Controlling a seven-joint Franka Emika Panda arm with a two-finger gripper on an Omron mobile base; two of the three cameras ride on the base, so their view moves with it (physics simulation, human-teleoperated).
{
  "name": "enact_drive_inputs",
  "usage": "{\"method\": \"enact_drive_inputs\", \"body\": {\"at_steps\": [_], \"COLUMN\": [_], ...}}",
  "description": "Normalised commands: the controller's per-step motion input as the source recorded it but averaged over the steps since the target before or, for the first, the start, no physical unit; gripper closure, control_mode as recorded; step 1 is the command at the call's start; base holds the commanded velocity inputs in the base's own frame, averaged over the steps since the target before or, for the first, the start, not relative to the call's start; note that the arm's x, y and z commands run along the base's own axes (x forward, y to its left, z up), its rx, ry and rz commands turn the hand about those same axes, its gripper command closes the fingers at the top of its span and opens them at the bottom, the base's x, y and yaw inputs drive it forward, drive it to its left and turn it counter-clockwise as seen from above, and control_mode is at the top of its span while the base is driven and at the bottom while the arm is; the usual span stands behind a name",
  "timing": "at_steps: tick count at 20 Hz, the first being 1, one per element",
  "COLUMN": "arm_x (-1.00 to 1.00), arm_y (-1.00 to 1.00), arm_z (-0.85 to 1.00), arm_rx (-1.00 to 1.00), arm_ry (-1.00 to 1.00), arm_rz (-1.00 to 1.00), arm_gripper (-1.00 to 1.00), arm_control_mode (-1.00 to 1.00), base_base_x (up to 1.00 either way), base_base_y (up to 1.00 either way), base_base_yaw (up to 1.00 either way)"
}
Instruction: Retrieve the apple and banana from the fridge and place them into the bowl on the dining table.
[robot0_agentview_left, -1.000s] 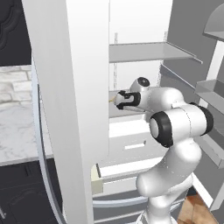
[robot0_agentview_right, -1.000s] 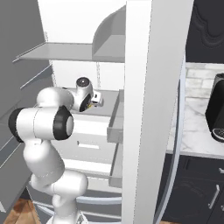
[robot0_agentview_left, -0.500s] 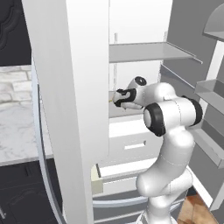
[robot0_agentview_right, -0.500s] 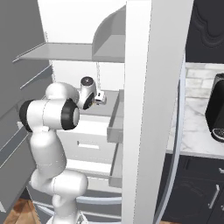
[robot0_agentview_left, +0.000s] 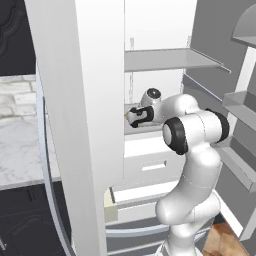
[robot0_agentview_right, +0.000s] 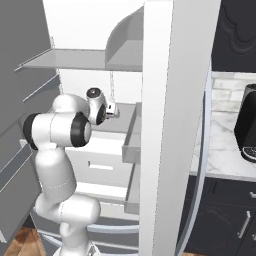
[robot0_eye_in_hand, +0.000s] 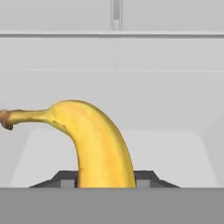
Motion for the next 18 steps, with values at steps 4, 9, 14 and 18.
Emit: {"method": "enact_drive_inputs", "body": {"at_steps": [4, 9, 14, 18], "arm_x": [-0.84, -0.95, -0.81, -0.97], "arm_y": [-0.07, -0.37, -0.49, -0.09], "arm_z": [-0.08, 0.64, 1.00, 1.00], "arm_rx": [0.00, 0.03, 0.04, 0.01], "arm_ry": [-0.15, -0.20, -0.06, 0.06], "arm_rz": [-0.01, 0.00, 0.00, 0.00], "arm_gripper": [1.00, 1.00, 1.00, 1.00], "arm_control_mode": [-1.00, -1.00, -1.00, -1.00], "base_base_x": [0.00, 0.00, 0.00, 0.00], "base_base_y": [0.00, 0.00, 0.00, 0.00], "base_base_yaw": [0.00, 0.00, 0.00, 0.00]}}
